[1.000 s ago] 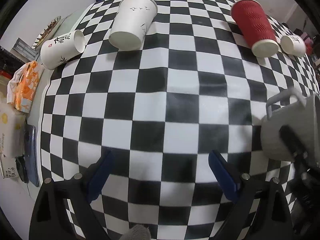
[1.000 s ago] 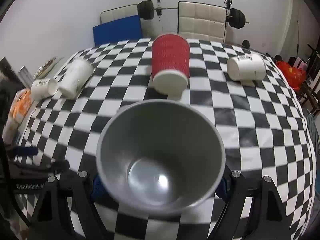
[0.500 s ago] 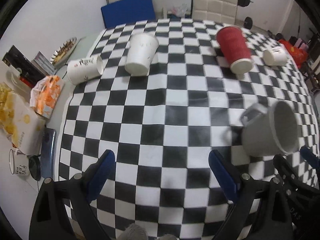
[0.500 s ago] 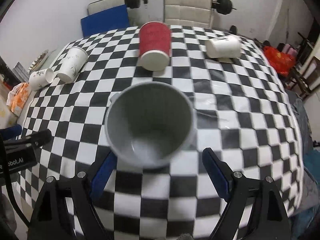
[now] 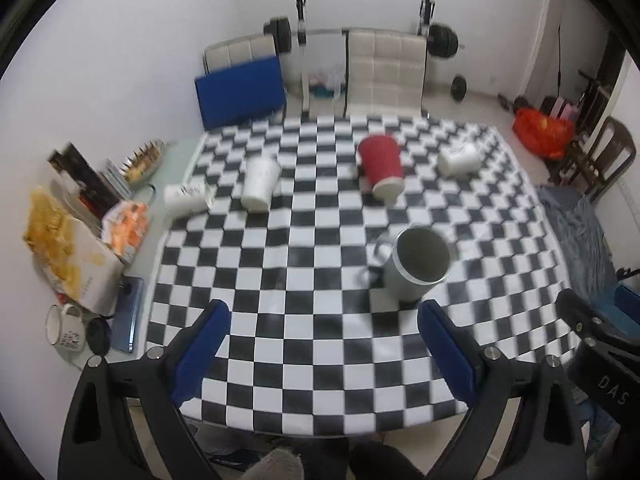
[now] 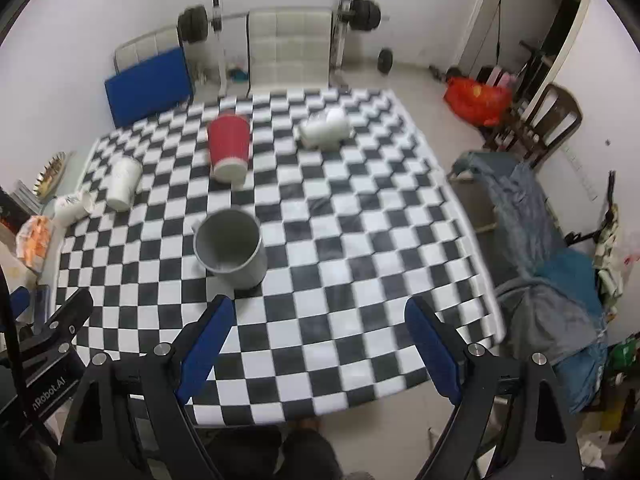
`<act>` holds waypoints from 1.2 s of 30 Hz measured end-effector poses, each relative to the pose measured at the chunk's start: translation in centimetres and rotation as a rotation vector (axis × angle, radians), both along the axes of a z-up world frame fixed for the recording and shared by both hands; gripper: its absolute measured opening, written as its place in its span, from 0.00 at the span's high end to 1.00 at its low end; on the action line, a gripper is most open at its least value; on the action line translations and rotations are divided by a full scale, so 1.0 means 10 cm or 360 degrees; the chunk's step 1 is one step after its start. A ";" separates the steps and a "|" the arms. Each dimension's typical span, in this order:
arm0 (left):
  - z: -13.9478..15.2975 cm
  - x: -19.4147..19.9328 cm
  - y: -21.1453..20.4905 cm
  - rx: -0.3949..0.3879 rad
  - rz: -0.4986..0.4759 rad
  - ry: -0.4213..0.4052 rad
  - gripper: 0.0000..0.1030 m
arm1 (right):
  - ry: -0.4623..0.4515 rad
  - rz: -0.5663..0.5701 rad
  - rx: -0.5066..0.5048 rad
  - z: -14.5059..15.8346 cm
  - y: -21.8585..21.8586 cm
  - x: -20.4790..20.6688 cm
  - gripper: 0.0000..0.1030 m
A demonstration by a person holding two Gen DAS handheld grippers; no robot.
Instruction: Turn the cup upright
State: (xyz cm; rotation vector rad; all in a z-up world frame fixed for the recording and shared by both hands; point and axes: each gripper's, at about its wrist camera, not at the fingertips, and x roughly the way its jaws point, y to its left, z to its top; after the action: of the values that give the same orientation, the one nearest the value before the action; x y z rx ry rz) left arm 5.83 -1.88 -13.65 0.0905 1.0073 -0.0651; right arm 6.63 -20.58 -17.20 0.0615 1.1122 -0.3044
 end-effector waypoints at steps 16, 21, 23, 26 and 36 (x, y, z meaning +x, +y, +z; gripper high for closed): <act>1.02 -0.70 -0.16 -0.0079 0.0093 -0.0115 0.07 | -0.0237 0.0131 -0.0030 1.37 -0.08 -0.68 0.13; 1.12 -0.78 -0.18 -0.0077 0.0107 -0.0134 0.07 | -0.0237 0.0152 -0.0039 1.48 -0.10 -0.79 0.13; 1.14 -0.79 -0.17 -0.0090 0.0118 -0.0124 0.07 | -0.0240 0.0149 -0.0037 1.50 -0.10 -0.80 0.13; 1.16 -0.81 -0.16 -0.0081 0.0129 -0.0132 0.07 | -0.0241 0.0162 -0.0032 1.50 -0.10 -0.82 0.13; 1.21 -0.84 -0.13 -0.0080 0.0162 -0.0148 0.07 | -0.0252 0.0188 -0.0028 1.66 -0.12 -0.86 0.13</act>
State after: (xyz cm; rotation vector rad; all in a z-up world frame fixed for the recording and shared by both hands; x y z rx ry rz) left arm -2.55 -3.23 -1.53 -0.0038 0.9157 0.0064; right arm -1.98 -21.74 -0.55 0.0041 0.9518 -0.1998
